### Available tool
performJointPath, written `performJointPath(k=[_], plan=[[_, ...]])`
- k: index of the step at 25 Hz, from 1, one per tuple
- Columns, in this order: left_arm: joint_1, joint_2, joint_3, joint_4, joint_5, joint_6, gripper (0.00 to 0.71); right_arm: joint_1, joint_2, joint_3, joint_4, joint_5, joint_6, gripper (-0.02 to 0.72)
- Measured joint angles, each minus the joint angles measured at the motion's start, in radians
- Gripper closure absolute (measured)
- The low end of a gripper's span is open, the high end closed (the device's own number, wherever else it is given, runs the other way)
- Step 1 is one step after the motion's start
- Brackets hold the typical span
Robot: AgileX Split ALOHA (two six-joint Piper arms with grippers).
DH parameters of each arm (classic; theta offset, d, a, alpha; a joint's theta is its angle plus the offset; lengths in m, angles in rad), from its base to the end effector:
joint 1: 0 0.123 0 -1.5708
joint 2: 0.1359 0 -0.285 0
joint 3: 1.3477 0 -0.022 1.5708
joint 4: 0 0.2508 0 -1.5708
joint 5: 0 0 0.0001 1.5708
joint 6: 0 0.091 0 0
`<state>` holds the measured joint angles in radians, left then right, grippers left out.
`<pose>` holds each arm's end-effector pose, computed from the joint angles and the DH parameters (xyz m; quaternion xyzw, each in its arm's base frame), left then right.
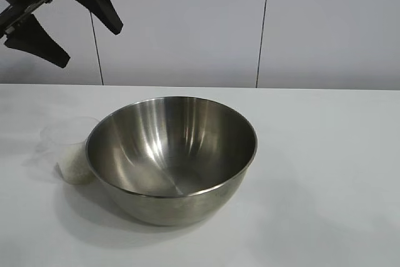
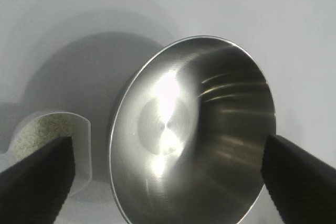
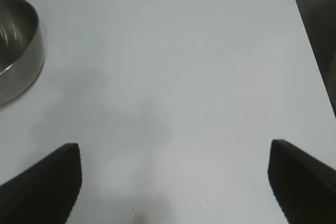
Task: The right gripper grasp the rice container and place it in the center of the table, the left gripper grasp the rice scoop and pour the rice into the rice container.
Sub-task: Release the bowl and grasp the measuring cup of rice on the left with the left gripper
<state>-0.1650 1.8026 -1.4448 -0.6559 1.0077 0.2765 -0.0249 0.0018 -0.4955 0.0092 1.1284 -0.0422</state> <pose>0.3675 -0.1088 0.2713 0.0778 0.9424 -0.2864 0.1542 -0.0070 0.0009 0.2707 -0.0079 0.8719 -0.0118 0.4895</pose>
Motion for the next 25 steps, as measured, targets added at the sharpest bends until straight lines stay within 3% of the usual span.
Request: performJointPath(k=[25], plan=[[0.0, 0.0, 0.0, 0.0, -0.058, 0.0, 0.015, 0.0, -0.02, 0.0, 0.044, -0.03, 0.014, 0.042]])
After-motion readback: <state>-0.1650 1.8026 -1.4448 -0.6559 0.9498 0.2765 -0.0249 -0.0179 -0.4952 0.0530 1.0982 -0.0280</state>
